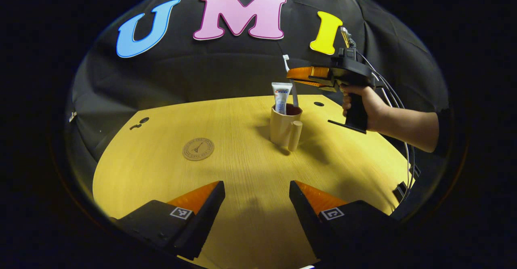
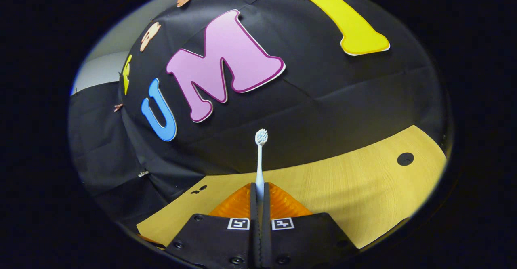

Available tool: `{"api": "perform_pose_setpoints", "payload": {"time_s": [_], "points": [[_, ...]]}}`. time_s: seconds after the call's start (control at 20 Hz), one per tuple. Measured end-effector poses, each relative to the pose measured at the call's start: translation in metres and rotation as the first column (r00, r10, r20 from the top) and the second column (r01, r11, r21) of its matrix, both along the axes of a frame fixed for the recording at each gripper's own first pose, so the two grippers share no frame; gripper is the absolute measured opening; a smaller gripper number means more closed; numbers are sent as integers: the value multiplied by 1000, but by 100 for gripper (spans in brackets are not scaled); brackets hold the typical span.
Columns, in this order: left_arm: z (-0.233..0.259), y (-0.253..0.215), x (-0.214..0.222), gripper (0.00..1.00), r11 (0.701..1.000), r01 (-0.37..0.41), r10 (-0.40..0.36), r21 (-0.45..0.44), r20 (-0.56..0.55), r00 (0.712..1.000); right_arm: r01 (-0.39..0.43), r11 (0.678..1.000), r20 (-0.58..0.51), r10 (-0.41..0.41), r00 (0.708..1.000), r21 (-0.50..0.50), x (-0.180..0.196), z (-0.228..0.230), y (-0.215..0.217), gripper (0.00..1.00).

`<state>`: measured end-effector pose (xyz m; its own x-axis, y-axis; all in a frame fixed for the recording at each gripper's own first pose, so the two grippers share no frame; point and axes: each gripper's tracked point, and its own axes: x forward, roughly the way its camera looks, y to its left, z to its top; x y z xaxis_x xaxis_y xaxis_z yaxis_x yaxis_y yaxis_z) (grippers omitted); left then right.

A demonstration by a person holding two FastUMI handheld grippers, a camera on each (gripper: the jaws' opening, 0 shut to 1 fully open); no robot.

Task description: Put the toothbrush and toothpaste on the desktop into the cup, then pick up the cup and place it on the coaster on the desktop.

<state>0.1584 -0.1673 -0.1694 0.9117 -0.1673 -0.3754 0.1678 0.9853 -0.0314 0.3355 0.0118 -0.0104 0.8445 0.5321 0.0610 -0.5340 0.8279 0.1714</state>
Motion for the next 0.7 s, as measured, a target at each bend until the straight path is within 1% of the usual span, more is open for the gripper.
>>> {"api": "perform_pose_setpoints", "payload": {"time_s": [0.1,0.25,0.3,0.4,0.45,0.55,0.6,0.65,0.7], "points": [[-2,-5,4,99,1000,13,-13,4,-6,1000,3,1000,31,-2,1000,-13,1,-10,-2,5],[-2,-11,10,99,999,40,-40,12,-5,999,23,1000,8,-23,1000,7,3,-28,-12,5],[-2,-13,11,99,999,48,-48,15,-8,999,17,1000,-3,-17,1000,18,2,-35,-12,6],[-4,-15,12,99,998,60,-60,13,-8,998,3,1000,-11,-2,1000,25,-6,-41,-15,7],[-3,-16,14,99,998,66,-65,7,-5,998,6,1000,-3,-6,1000,25,-9,-39,-18,9],[-3,-19,16,99,998,70,-70,5,-5,998,17,1000,-8,-17,1000,13,-18,-41,-27,10],[-3,-20,16,99,997,72,-72,3,-2,997,16,1000,-21,-16,1000,16,-21,-43,-26,28],[-2,-21,16,99,997,75,-75,1,0,997,3,1000,-28,-2,1000,20,-27,-42,-24,31],[-2,-23,16,99,997,77,-77,1,1,997,2,1000,-36,-2,999,12,-33,-42,-25,31]]}}
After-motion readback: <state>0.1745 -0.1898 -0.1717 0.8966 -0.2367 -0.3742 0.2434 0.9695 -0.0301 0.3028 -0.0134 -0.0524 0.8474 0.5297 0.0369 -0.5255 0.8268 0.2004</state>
